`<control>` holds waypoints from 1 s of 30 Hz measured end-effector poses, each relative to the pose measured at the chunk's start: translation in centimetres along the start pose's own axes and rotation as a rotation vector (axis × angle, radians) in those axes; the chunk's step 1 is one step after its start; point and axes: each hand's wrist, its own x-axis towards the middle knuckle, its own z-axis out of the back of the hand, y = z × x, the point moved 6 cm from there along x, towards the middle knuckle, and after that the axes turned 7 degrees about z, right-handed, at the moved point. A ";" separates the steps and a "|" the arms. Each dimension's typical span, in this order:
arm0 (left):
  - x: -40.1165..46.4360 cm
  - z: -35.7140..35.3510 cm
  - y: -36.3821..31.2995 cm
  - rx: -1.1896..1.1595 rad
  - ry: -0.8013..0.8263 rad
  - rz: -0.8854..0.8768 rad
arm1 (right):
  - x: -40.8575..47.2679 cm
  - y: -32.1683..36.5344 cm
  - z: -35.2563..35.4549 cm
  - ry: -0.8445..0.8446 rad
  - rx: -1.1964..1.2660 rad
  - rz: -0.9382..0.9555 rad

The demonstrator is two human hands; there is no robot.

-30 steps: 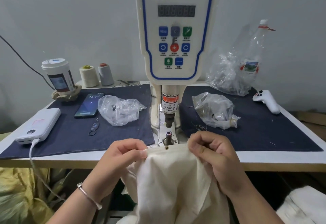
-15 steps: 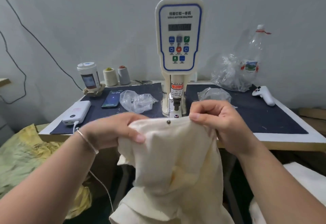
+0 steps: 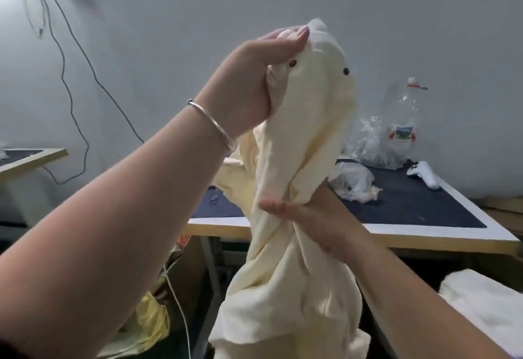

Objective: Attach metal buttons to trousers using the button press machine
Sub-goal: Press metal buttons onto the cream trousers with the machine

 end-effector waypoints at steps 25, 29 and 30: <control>-10.2 4.4 10.5 0.191 -0.371 0.111 | 12.9 13.2 -5.2 -0.047 0.856 -0.023; -12.3 10.5 8.6 0.175 -0.796 0.104 | 12.9 12.7 -5.7 0.056 0.873 -0.084; -12.7 11.6 8.1 0.163 -0.854 0.096 | 13.0 12.2 -5.8 0.046 0.790 -0.096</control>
